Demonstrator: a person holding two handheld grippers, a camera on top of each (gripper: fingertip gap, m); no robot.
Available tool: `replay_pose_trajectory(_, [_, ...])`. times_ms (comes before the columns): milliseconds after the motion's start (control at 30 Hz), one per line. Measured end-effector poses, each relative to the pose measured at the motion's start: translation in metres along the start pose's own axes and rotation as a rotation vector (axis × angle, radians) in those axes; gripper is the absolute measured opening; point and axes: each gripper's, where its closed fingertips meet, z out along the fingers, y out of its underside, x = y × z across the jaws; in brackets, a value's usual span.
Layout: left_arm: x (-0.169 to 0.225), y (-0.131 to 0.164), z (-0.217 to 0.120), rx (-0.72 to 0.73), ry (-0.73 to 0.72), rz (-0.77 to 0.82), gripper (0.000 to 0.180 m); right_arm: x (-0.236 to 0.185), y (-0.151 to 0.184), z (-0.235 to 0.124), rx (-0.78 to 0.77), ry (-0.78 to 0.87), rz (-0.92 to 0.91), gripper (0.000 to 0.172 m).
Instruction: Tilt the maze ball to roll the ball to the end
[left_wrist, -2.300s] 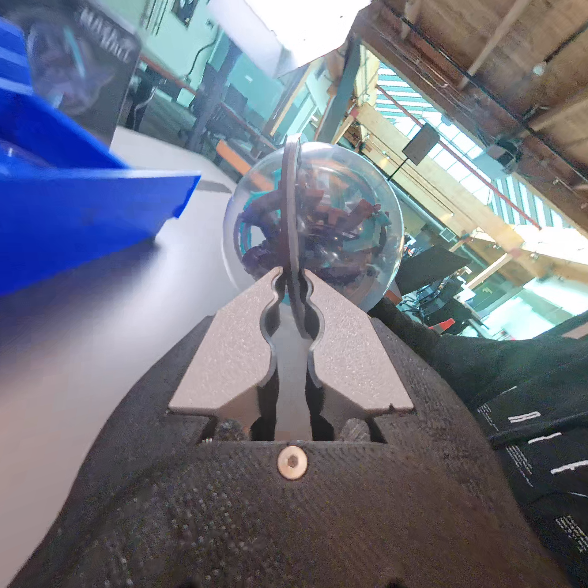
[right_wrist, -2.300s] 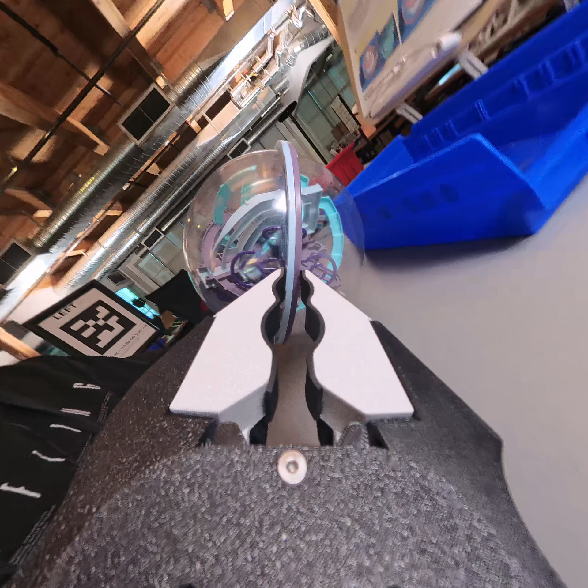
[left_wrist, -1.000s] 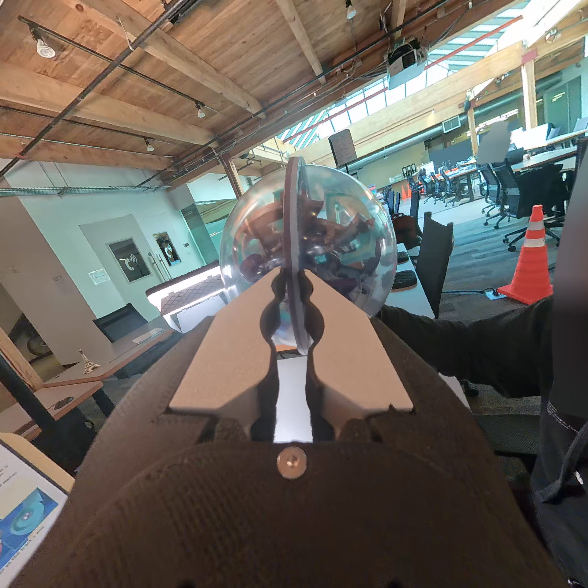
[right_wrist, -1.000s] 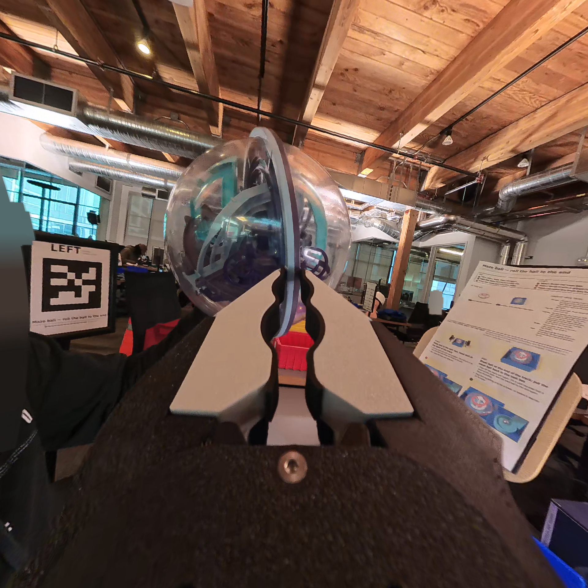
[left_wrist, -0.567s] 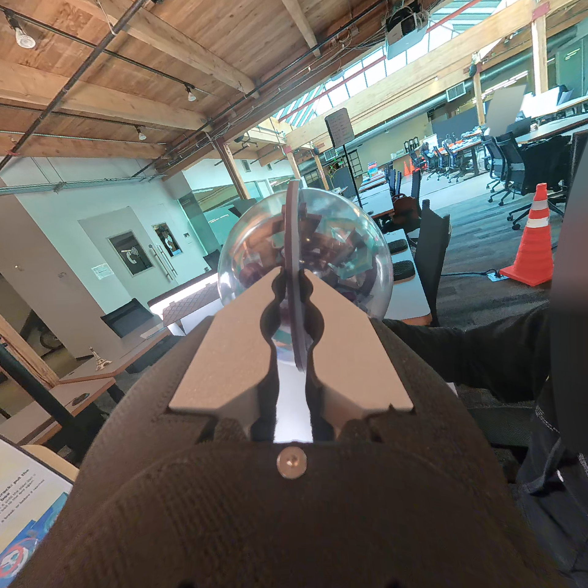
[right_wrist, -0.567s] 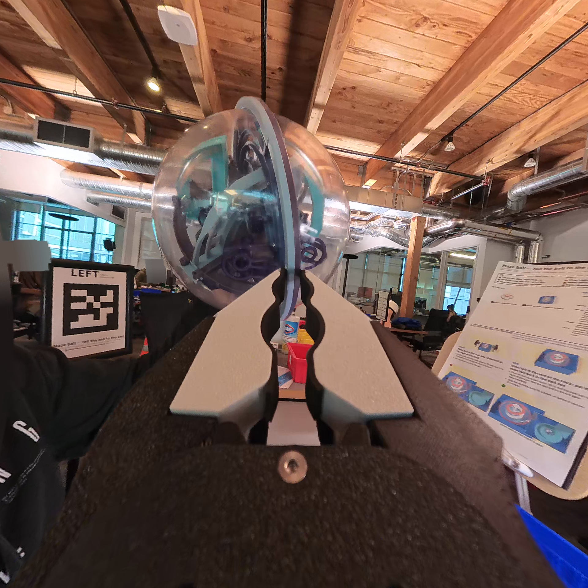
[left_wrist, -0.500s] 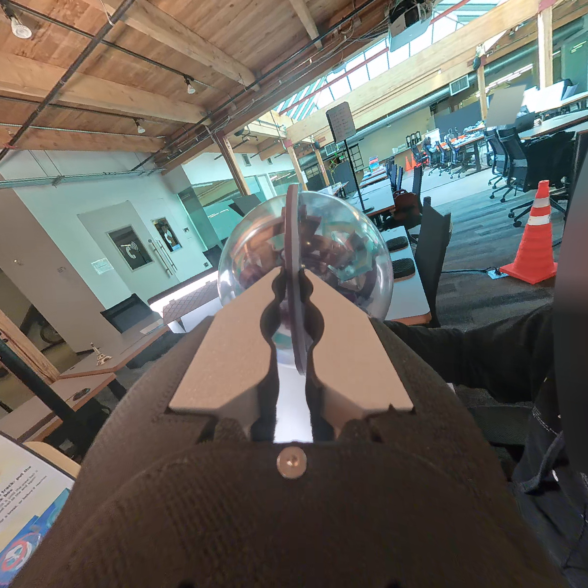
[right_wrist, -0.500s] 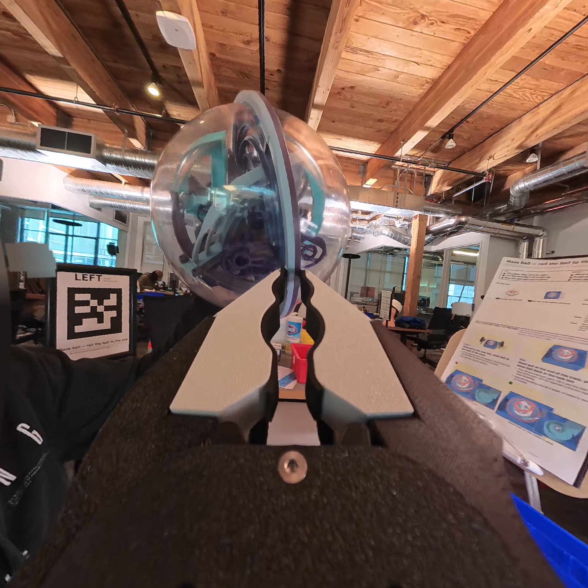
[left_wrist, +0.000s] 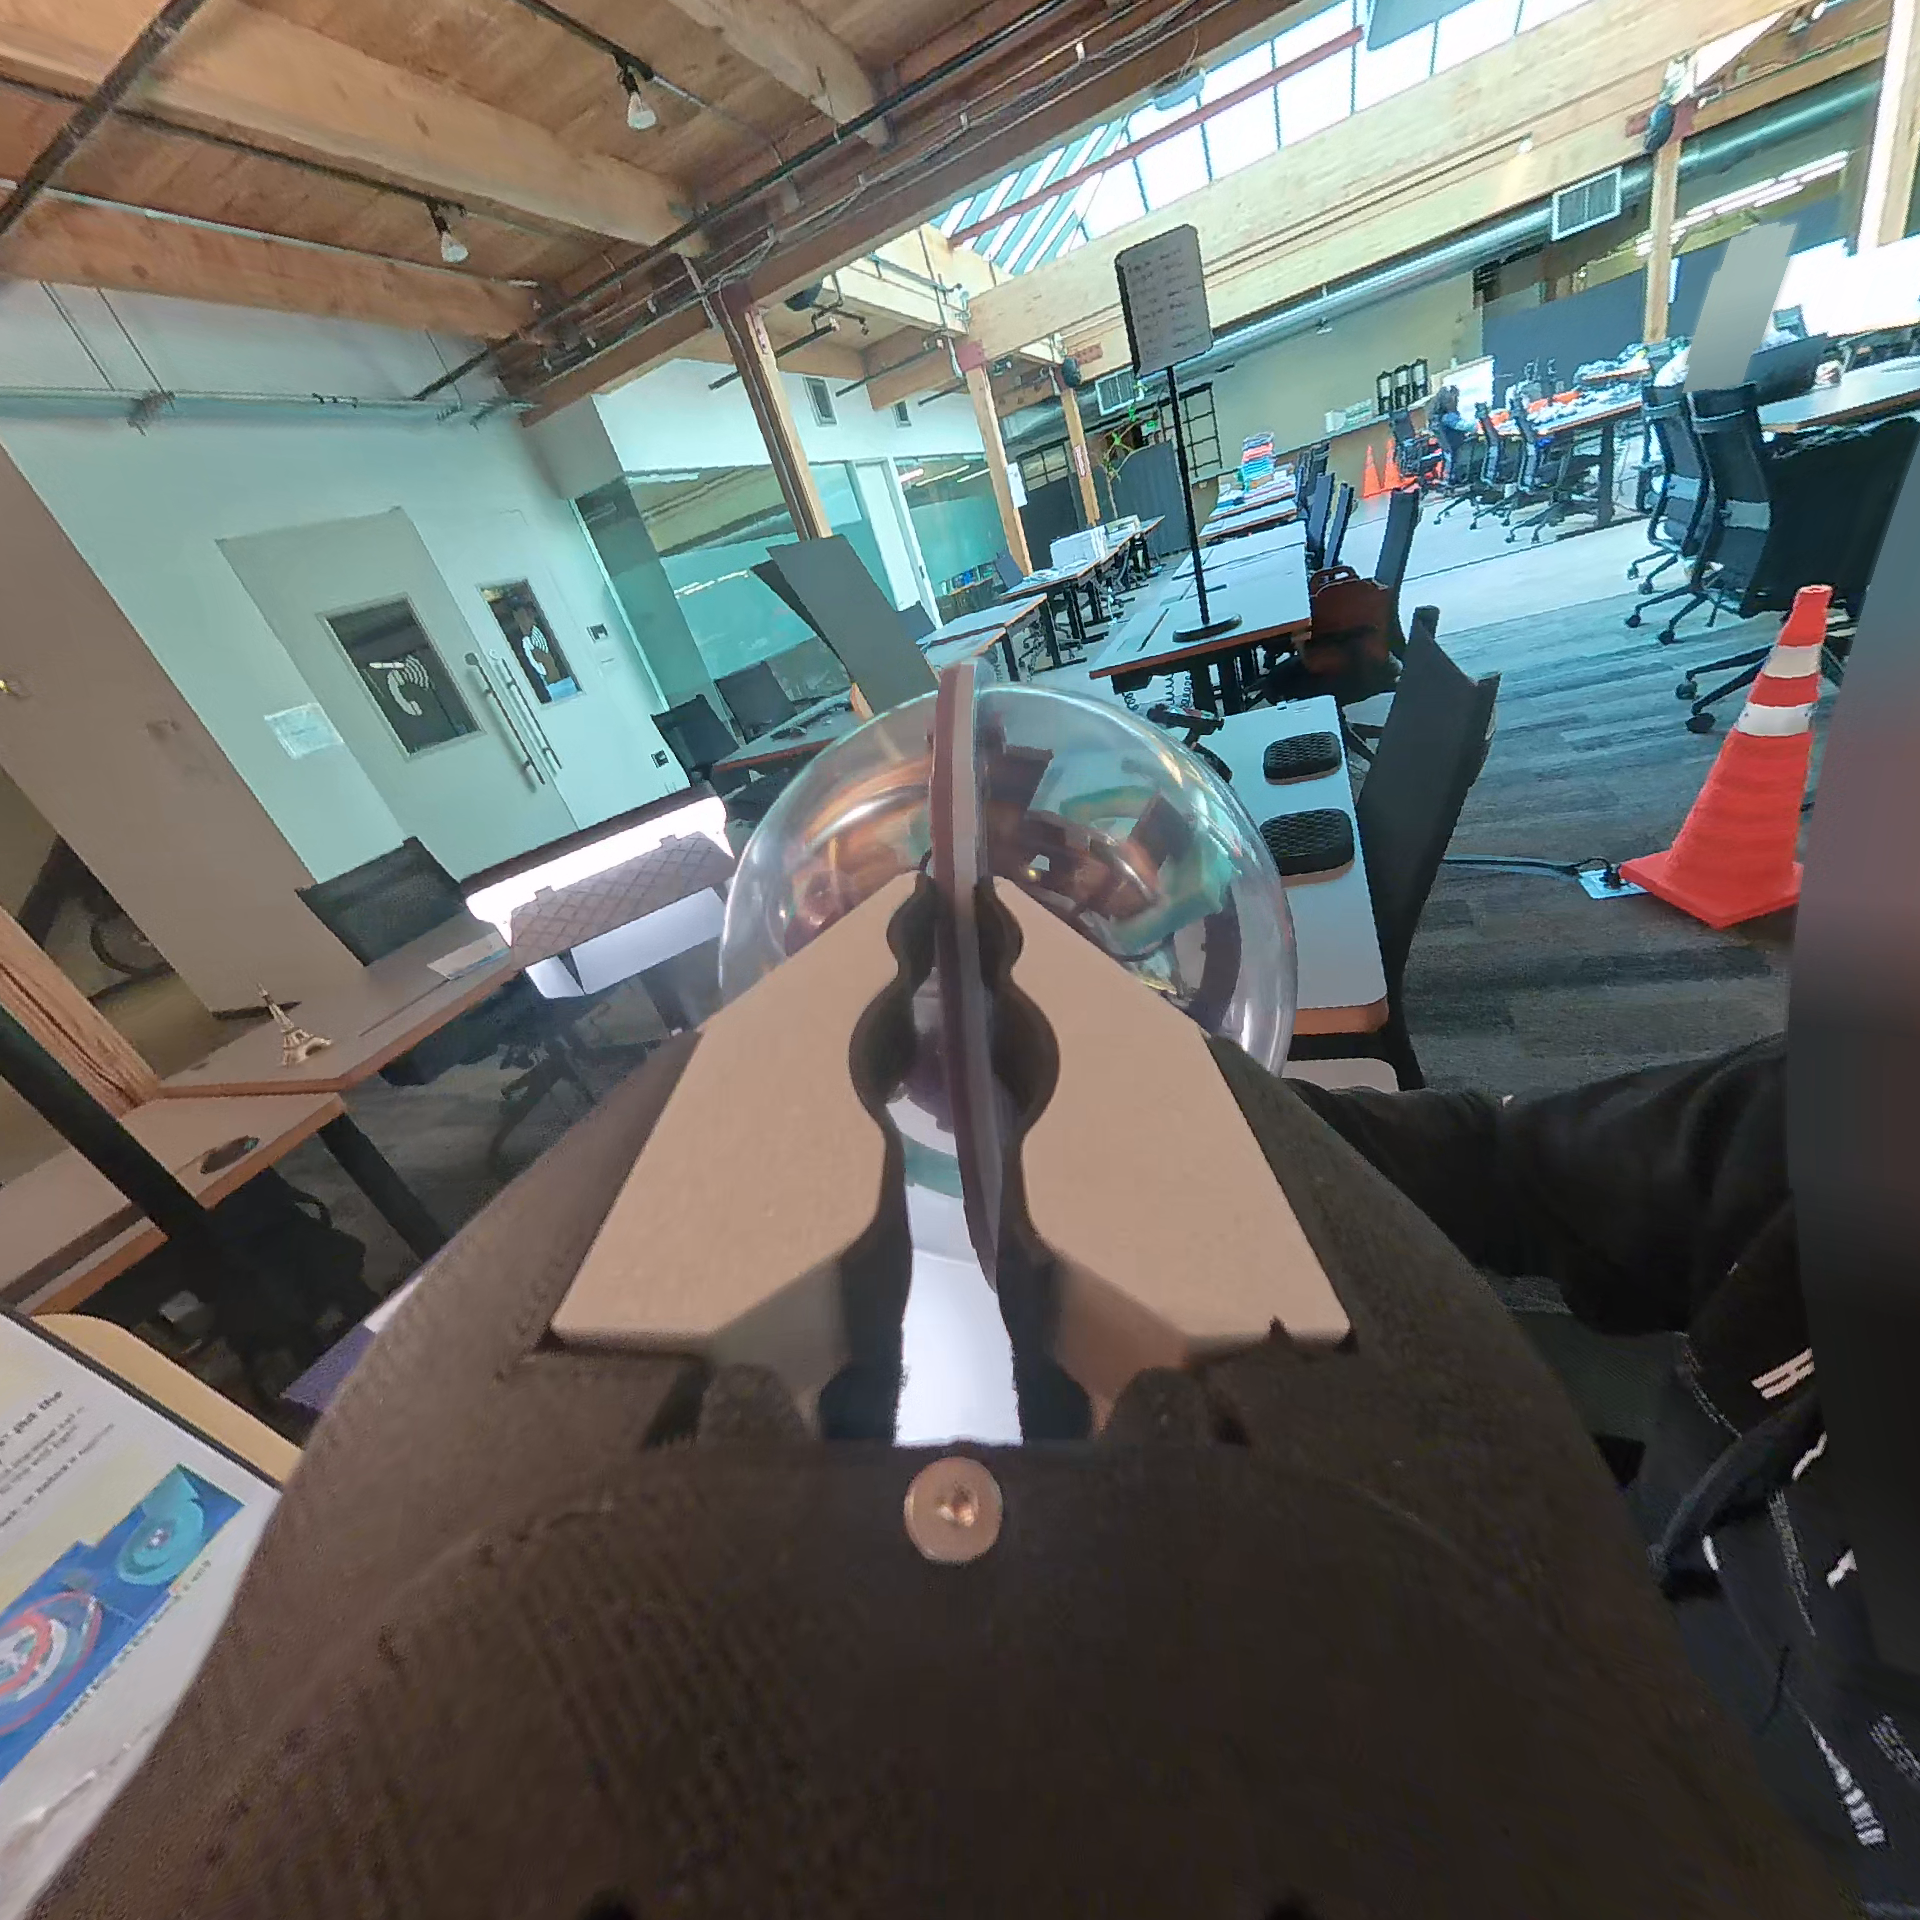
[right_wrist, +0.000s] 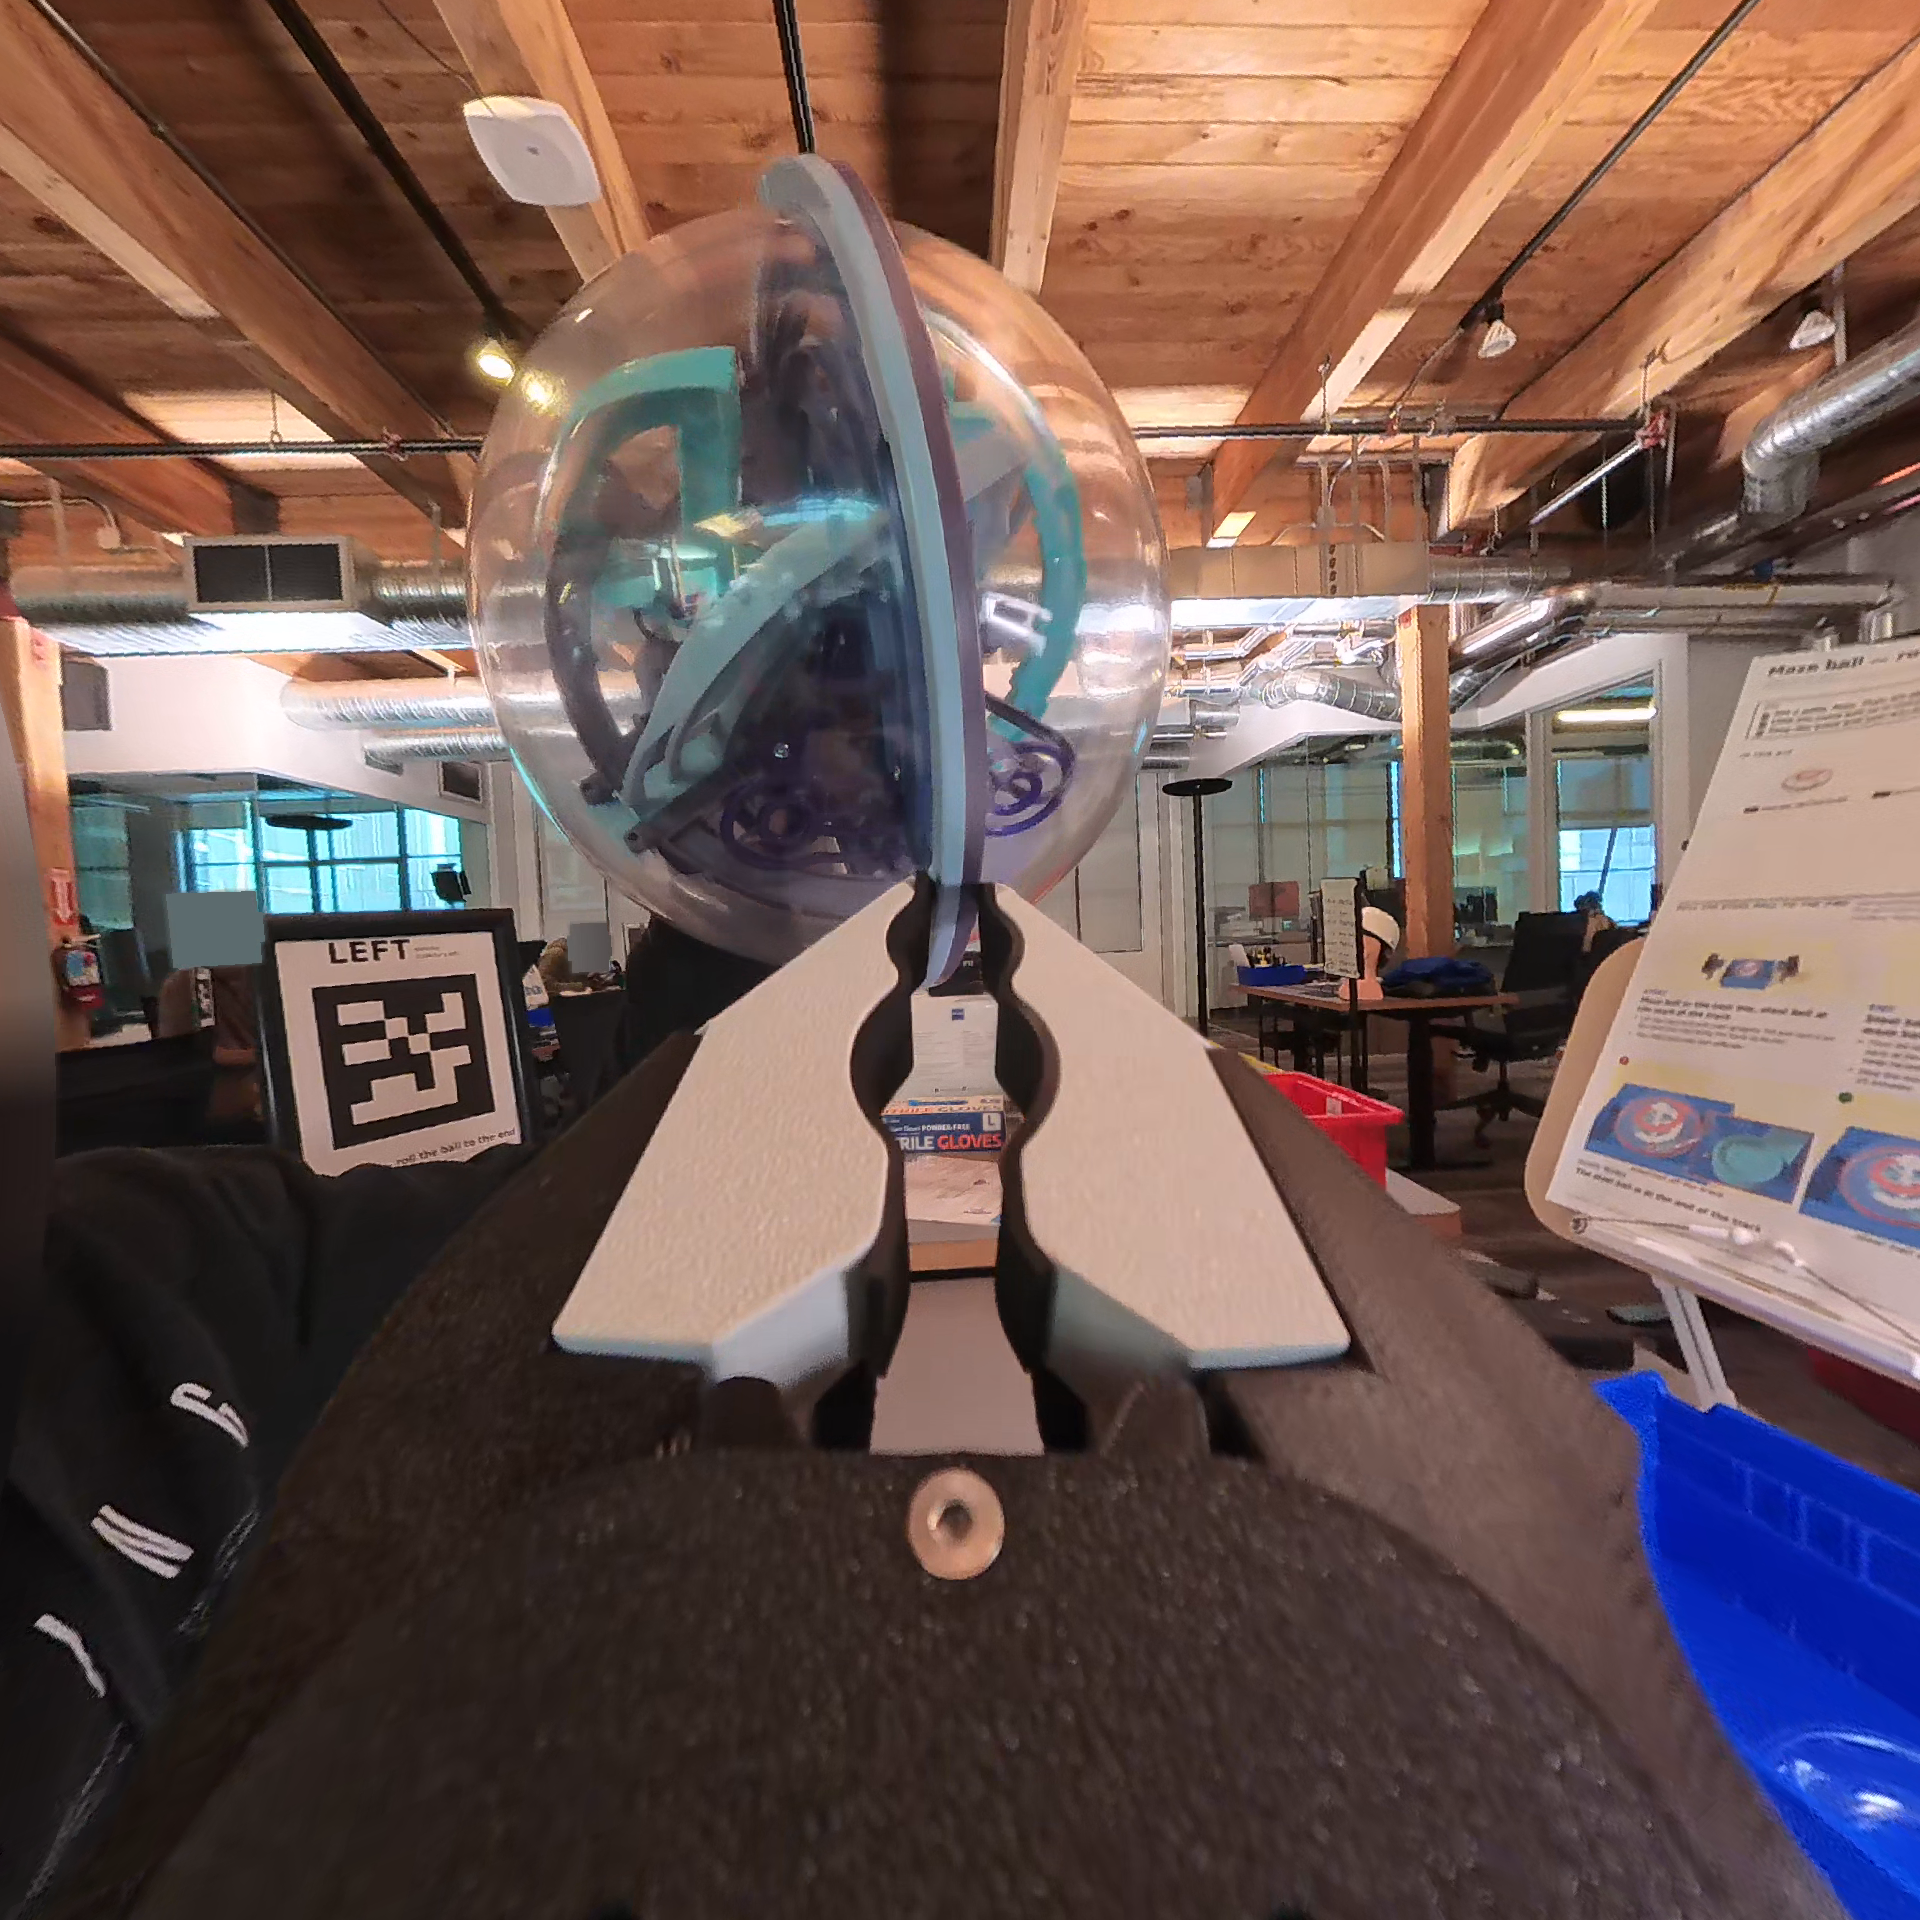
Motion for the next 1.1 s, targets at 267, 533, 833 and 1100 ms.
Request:
replay_pose_trajectory(267, [-0.012, 0.030, 0.004, -0.026, 0.009, -0.109, 0.006, 0.009, 0.022, -0.015, -0.020, 0.053, 0.069, 0.006])
replay_pose_trajectory(533, [-0.015, 0.039, 0.006, -0.001, 0.018, -0.115, 0.006, 0.019, 0.020, -0.021, -0.026, 0.075, 0.057, 0.006])
replay_pose_trajectory(833, [-0.025, 0.056, 0.004, 0.004, 0.010, -0.198, 0.006, 0.025, 0.027, -0.026, -0.044, 0.104, 0.091, 0.006])
replay_pose_trajectory(1100, [-0.044, 0.122, 0.002, -0.040, -0.028, -0.401, 0.005, 0.036, 0.086, -0.052, -0.209, 0.196, 0.272, 0.006])
